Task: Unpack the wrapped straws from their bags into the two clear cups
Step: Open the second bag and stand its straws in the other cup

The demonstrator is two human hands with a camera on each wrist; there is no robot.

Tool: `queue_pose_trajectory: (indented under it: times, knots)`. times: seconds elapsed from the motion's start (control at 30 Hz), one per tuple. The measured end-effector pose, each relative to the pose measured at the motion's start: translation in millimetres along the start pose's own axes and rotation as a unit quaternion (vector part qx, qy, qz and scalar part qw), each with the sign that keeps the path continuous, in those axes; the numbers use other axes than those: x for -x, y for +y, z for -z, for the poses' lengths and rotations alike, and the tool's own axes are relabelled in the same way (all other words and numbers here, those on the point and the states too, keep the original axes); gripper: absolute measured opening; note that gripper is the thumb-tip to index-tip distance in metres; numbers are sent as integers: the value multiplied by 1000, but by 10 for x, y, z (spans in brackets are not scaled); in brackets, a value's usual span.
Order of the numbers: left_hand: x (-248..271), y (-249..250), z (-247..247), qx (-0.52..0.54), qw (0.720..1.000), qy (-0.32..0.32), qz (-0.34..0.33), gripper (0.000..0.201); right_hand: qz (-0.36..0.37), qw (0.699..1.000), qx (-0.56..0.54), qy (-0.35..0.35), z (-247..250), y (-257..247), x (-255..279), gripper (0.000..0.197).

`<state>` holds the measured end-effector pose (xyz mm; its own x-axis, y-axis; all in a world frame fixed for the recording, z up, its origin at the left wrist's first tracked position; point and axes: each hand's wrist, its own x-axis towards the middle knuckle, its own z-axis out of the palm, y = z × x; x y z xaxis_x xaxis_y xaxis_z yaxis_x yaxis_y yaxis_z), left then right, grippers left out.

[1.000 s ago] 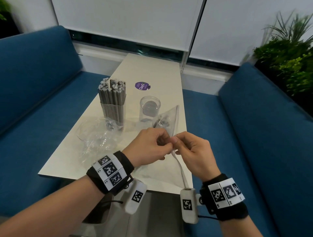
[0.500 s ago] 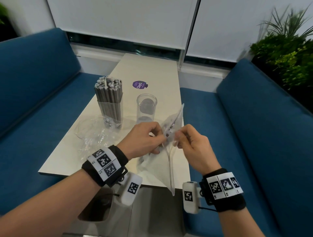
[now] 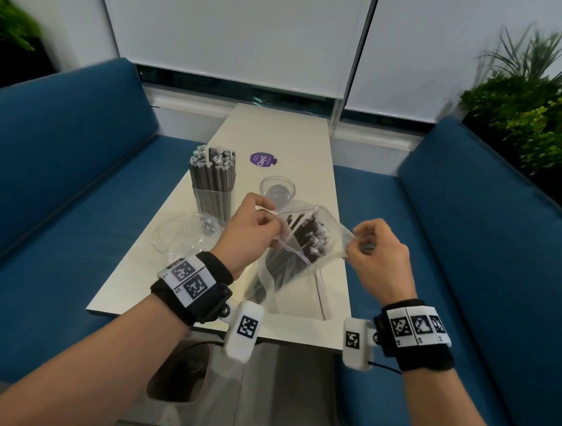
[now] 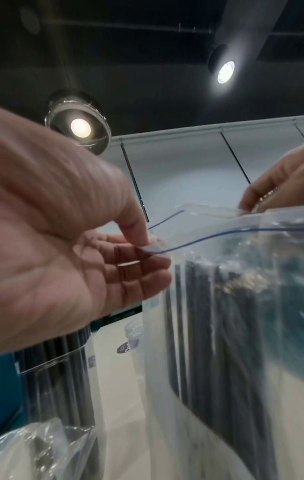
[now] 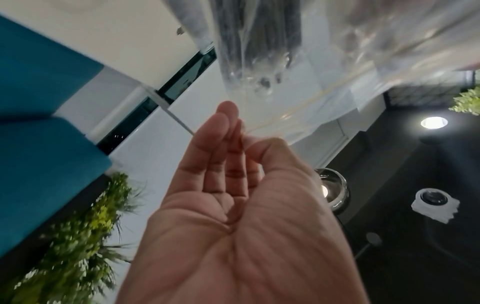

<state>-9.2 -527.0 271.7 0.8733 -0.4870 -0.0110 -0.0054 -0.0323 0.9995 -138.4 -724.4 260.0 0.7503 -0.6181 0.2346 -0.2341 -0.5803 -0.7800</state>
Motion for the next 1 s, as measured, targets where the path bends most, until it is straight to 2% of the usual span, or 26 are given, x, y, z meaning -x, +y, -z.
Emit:
queue_pose_trajectory:
  times: [0.13, 0.23, 0.33, 0.4, 0.43, 0.5, 0.57, 0.67, 0.73, 0.87, 0.9, 1.0]
  knots:
    - [-2, 49, -115, -65, 996, -63, 26, 21, 40, 994, -96, -40, -189, -195, -3, 9]
    - [-29, 67, -197, -98, 995, -36, -6, 39, 88, 991, -98, -35, -211, -270, -3, 12]
    - [-135, 44, -184, 14, 999, 5, 36, 42, 54, 995, 30, -78, -90, -191, -71, 15]
    - [-172, 15, -152, 64, 996, -4, 70, 38, 4, 982, 126, -138, -7, -105, -116, 16]
    - [-179, -3, -145, 79, 994, -8, 76, 34, -15, 980, 121, -156, 12, -73, -130, 16]
    - [-175, -13, -148, 106, 991, -5, 83, 29, -36, 986, 15, -163, -8, -40, -145, 15]
    - [-166, -13, -167, 94, 991, 2, 98, 35, -73, 975, -138, -160, -55, -87, -129, 14]
    - [-163, -52, -162, 54, 994, -35, 93, 77, -114, 925, -323, -164, -114, -179, -131, 19]
    - [-137, -79, -136, 29, 994, -76, 77, 80, -122, 919, -347, -140, -150, -200, -161, 22]
    - [-94, -163, -148, -47, 990, -134, 18, 53, -114, 957, -255, -78, -276, -156, -164, 8]
    - [-110, -189, -161, -55, 991, -120, 12, 47, -109, 965, -227, -76, -281, -142, -147, 15]
    - [-153, -190, -160, -10, 996, -44, 75, 57, -76, 968, -212, -110, -288, -82, -77, 27]
